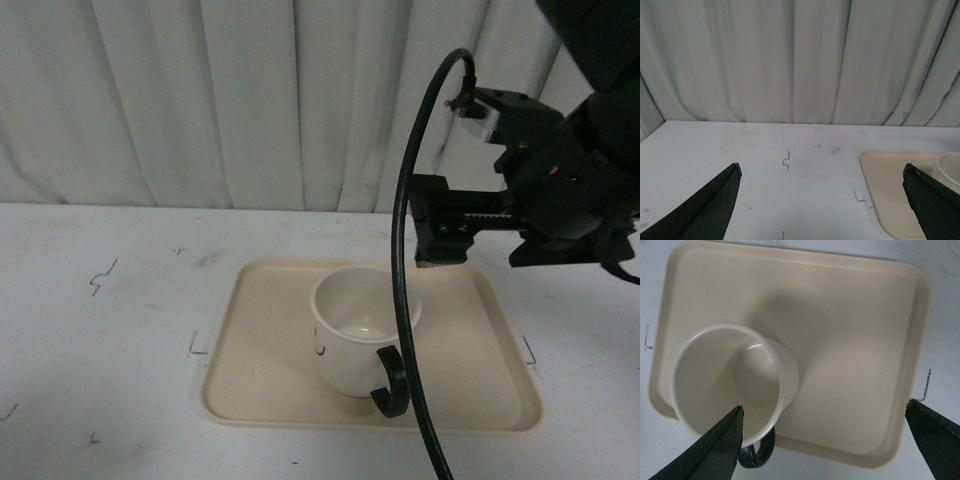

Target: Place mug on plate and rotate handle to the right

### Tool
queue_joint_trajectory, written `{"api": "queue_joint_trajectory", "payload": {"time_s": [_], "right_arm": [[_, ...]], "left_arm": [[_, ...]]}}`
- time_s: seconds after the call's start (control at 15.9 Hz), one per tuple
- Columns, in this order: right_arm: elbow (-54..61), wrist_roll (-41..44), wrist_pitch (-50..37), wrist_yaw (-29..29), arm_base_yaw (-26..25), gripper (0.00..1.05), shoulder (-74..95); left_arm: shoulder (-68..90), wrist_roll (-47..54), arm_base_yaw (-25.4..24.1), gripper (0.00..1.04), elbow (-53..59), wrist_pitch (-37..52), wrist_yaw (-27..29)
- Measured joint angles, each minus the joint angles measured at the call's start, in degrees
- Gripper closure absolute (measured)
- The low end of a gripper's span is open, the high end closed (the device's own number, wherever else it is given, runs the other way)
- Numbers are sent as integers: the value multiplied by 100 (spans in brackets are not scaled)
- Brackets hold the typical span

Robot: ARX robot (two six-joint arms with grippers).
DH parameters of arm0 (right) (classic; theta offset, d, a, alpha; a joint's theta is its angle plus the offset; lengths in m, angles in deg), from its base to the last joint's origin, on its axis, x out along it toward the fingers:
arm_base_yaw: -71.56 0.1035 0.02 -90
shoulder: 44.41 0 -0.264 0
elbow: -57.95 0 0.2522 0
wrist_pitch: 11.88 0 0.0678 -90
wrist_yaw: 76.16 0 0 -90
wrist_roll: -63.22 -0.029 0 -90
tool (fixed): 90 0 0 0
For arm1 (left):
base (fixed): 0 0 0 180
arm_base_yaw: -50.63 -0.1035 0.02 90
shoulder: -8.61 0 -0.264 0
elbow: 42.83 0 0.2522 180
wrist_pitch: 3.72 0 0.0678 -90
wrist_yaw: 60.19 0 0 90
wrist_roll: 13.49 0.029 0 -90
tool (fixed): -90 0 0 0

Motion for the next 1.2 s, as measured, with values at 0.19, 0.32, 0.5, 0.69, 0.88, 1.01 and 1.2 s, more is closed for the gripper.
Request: {"api": "queue_joint_trajectory", "payload": {"time_s": [0.19, 0.32, 0.5, 0.69, 0.88, 1.01, 1.2], "right_arm": [[-319, -535, 0, -26, 302, 6, 560], [-363, -737, -2, 37, 507, 6, 822], [-485, -1023, 55, 155, 660, 16, 1078], [-649, -1292, 223, 254, 667, 43, 1266], [-769, -1331, 420, 334, 664, 76, 1274], [-811, -1248, 540, 328, 623, 90, 1274], [-1788, 1563, 1512, 122, -92, 102, 1274]], "left_arm": [[0, 0, 0, 7, 0, 0, -2], [0, 0, 0, 7, 0, 0, -2], [0, 0, 0, 7, 0, 0, -2], [0, 0, 0, 7, 0, 0, -4], [0, 0, 0, 7, 0, 0, -2], [0, 0, 0, 7, 0, 0, -2], [0, 0, 0, 7, 0, 0, -2]]}}
